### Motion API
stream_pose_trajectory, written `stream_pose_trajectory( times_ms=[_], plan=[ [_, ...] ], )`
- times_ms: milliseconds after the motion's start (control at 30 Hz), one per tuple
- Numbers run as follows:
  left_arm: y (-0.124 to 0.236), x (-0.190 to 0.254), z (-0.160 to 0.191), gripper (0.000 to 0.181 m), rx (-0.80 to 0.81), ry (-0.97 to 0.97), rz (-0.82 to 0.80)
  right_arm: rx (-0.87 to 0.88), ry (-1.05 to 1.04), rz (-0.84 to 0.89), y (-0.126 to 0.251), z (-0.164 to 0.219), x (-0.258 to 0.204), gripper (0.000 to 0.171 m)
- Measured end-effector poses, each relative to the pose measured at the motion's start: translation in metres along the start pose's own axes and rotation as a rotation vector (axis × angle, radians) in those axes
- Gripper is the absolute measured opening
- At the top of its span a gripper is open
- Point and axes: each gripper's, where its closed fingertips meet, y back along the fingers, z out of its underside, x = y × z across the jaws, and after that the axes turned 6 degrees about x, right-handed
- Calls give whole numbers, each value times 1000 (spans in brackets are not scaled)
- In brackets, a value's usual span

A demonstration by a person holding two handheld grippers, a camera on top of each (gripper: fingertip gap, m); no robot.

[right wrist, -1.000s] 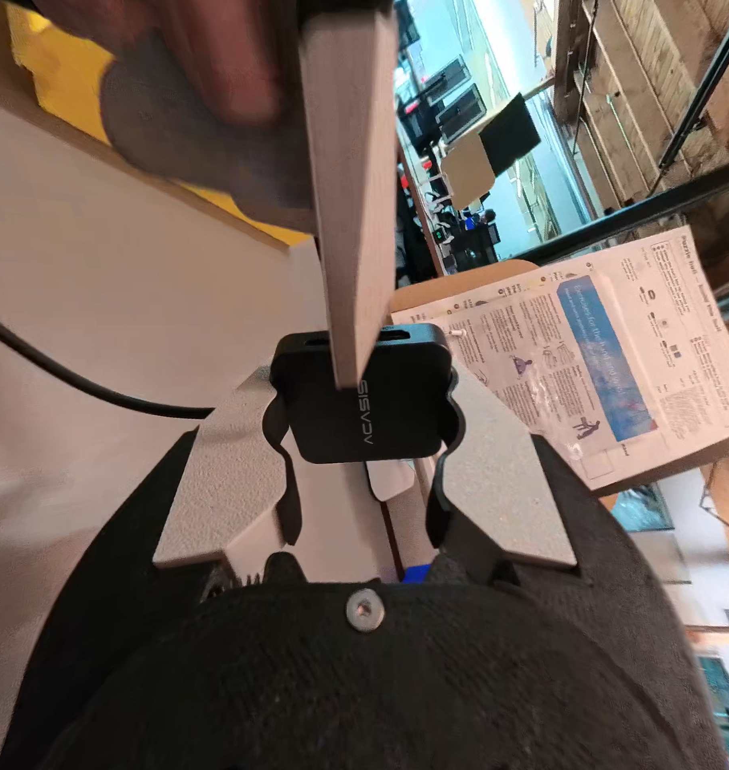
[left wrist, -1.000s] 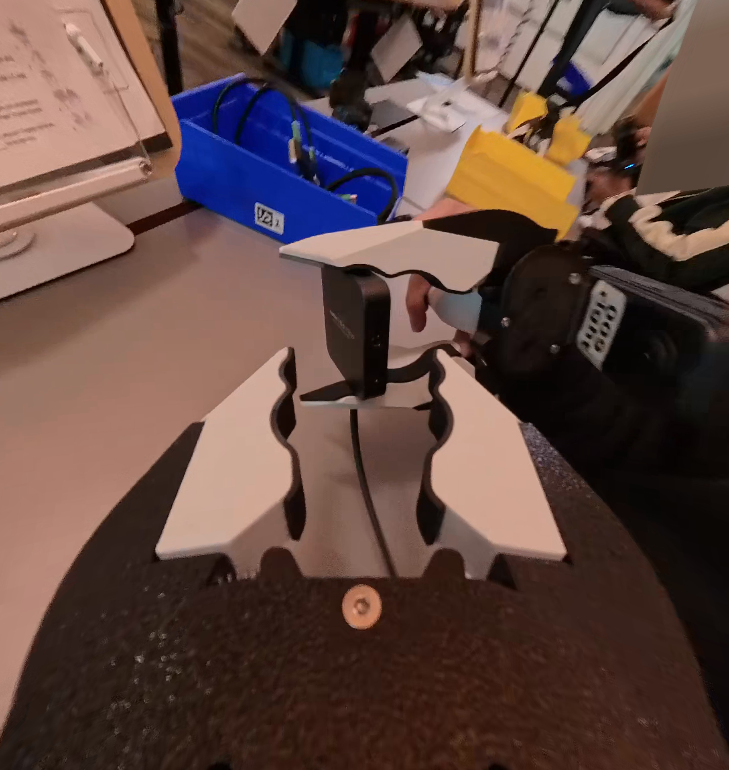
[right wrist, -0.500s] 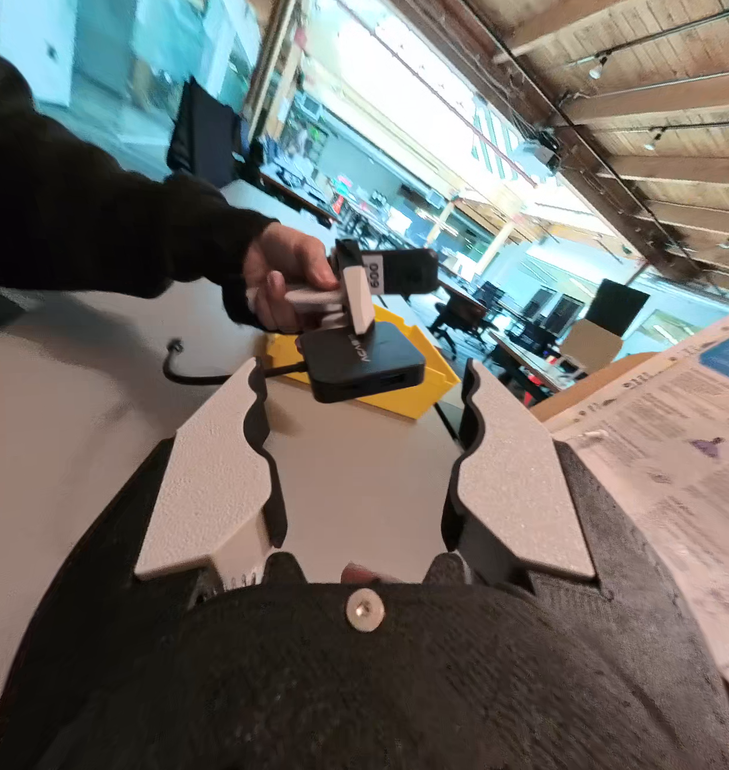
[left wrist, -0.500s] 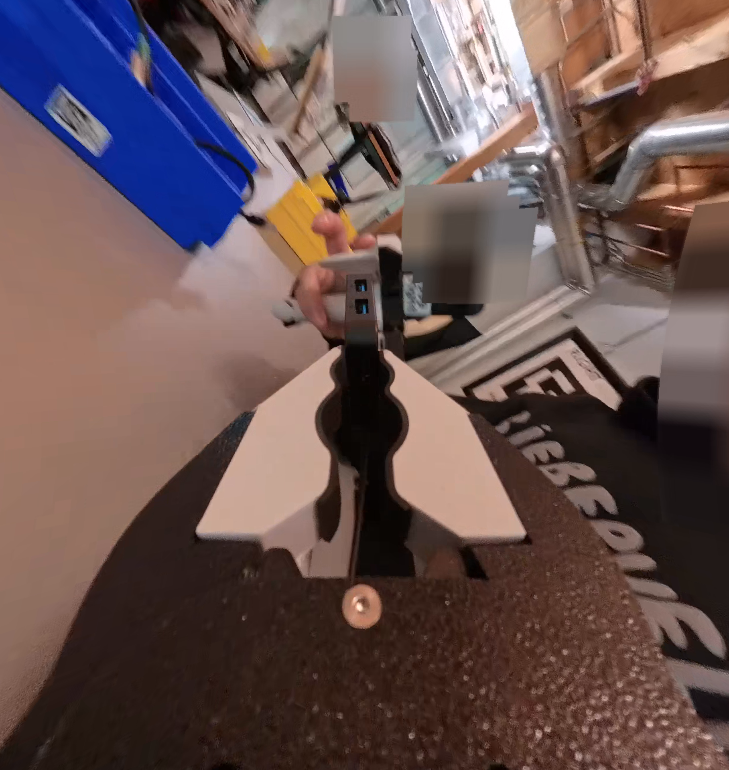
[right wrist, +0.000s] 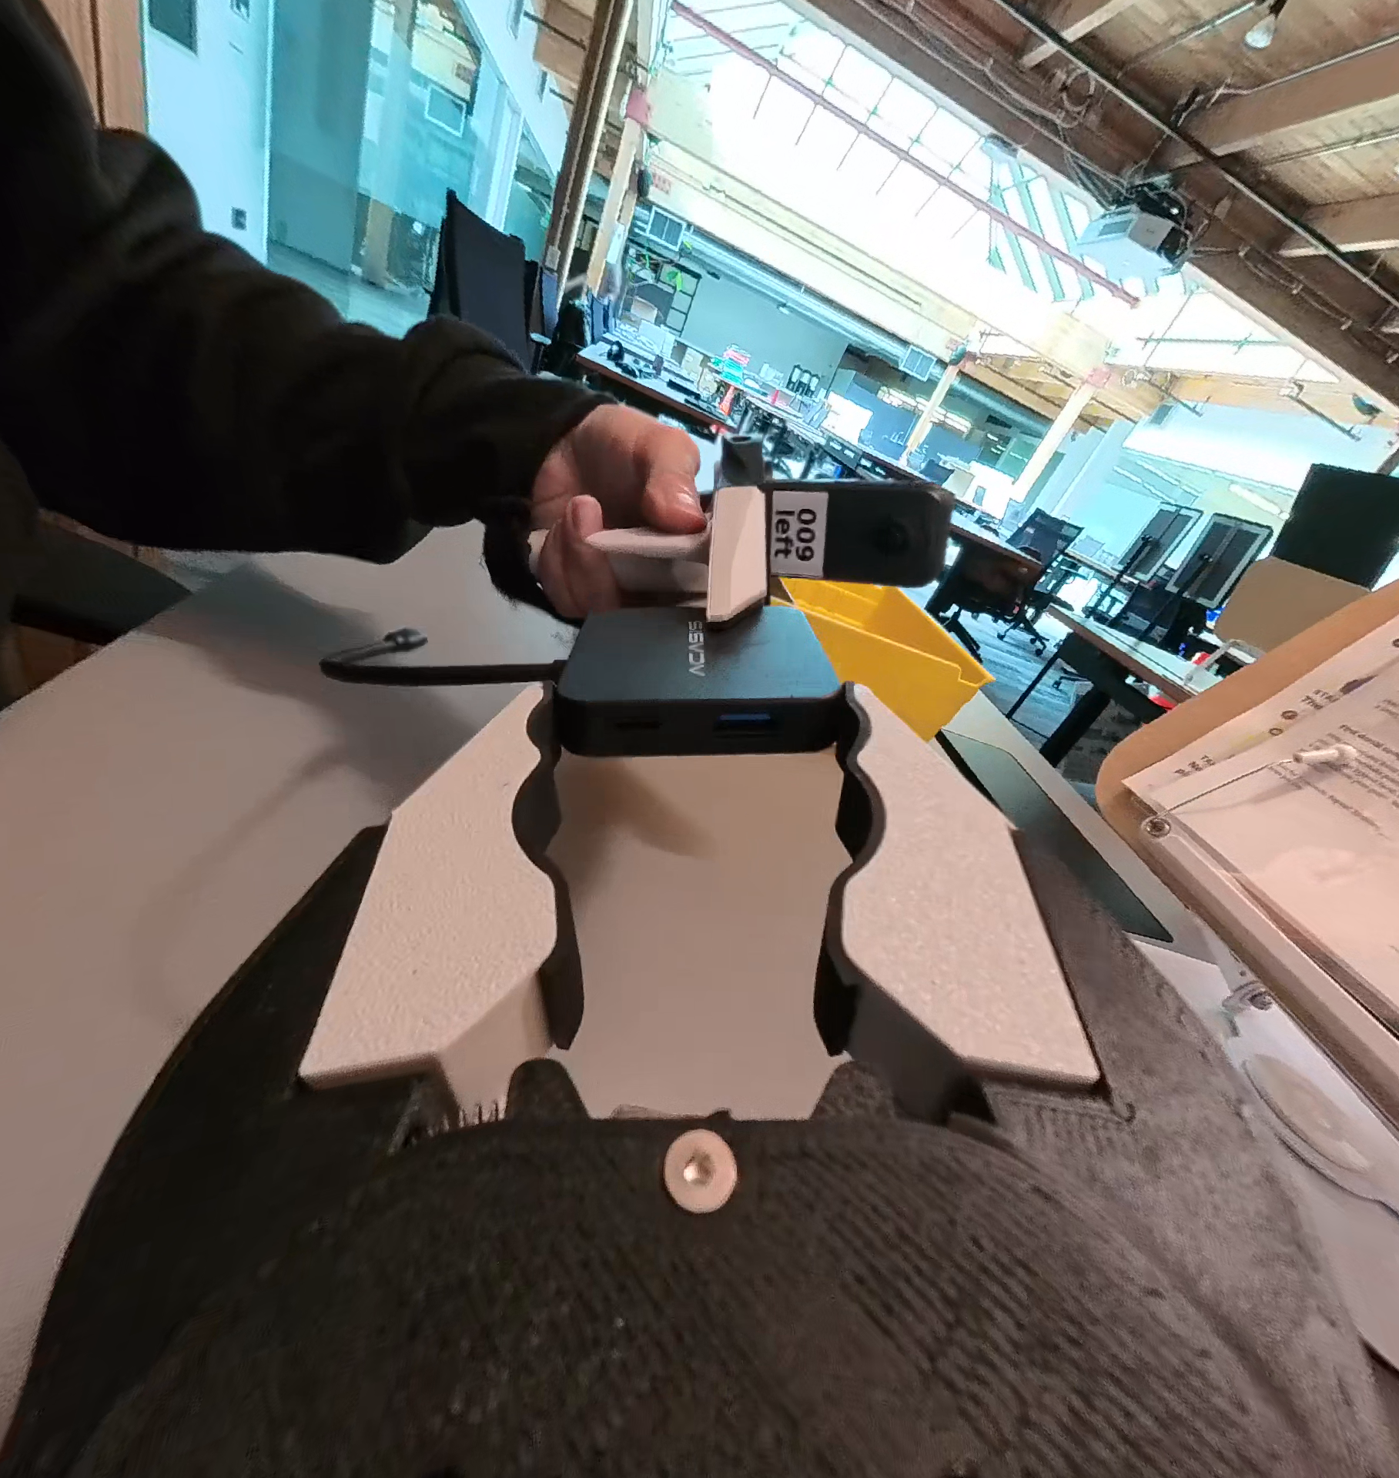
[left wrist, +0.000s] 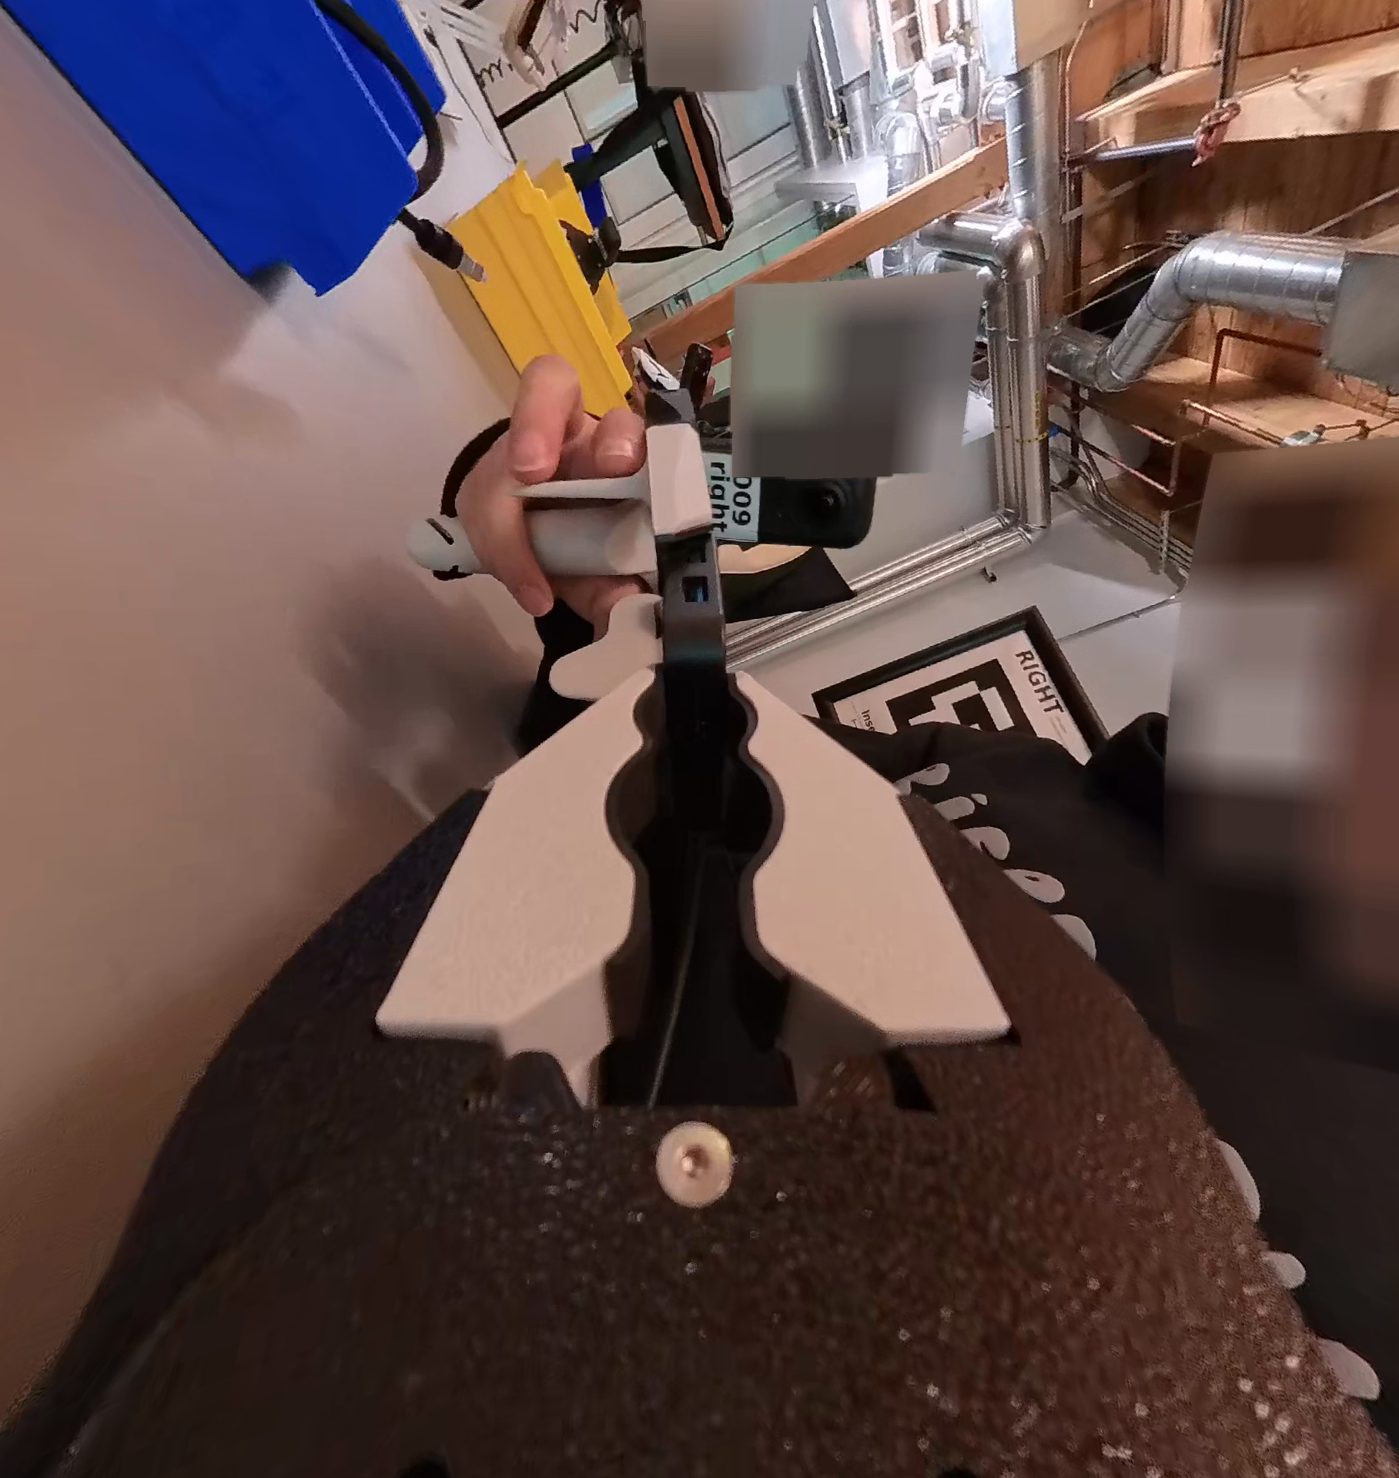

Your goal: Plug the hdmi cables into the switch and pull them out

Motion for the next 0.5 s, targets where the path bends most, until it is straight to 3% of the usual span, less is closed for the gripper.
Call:
stream_pose_trajectory(
  times_ms=[100, 267, 333, 400, 500],
  plan=[
    [-3, -8, 0, 10, -6, 13, -31, -23, 59, 22, 0, 7, 0, 70],
    [-2, -23, -8, 11, 49, -18, -128, -129, -10, 67, 1, 27, 7, 71],
    [1, -22, -18, 14, 96, -90, -162, -82, -86, 91, -1, 23, 11, 71],
    [11, -3, -37, 32, 178, -184, -162, 0, -159, 115, 7, 15, 18, 71],
    [61, 28, -74, 31, 307, -449, -314, 160, -287, 169, 30, 3, 30, 71]
  ],
)
